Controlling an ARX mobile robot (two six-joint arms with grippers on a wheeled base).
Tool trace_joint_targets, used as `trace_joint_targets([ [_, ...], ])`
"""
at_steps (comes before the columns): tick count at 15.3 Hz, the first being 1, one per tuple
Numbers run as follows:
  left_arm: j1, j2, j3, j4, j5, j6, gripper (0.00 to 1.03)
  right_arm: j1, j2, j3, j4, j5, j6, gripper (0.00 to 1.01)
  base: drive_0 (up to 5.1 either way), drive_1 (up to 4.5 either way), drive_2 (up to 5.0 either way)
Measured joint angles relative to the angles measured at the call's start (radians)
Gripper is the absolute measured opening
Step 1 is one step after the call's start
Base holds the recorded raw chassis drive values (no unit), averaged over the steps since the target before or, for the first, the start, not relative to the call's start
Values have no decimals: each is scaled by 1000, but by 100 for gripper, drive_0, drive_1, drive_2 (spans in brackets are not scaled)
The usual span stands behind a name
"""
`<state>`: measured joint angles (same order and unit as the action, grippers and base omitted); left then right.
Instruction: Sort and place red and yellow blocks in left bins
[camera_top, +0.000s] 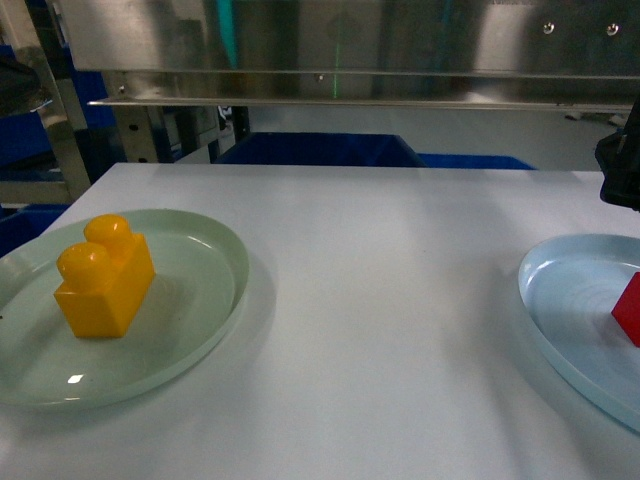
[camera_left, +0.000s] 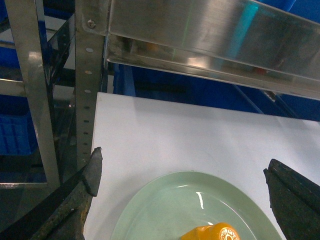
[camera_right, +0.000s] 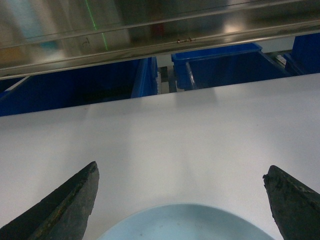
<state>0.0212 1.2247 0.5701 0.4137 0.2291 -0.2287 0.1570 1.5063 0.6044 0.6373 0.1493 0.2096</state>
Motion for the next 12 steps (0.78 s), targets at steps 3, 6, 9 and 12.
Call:
trace_joint_targets([
  [3,0,0,0,0,0,0,98,2,-13,-7,14,25,-17,98,0,0,0],
  [6,0,0,0,0,0,0,98,-2,15,-5,-84,-26,-18,98,0,0,0],
  [9,0,0,0,0,0,0,98,0,66,-11,-83,-80,-16,98,0,0,0],
  [12,0,0,0,0,0,0,98,-1,87,-18,-57,-83,-13,98,0,0,0],
])
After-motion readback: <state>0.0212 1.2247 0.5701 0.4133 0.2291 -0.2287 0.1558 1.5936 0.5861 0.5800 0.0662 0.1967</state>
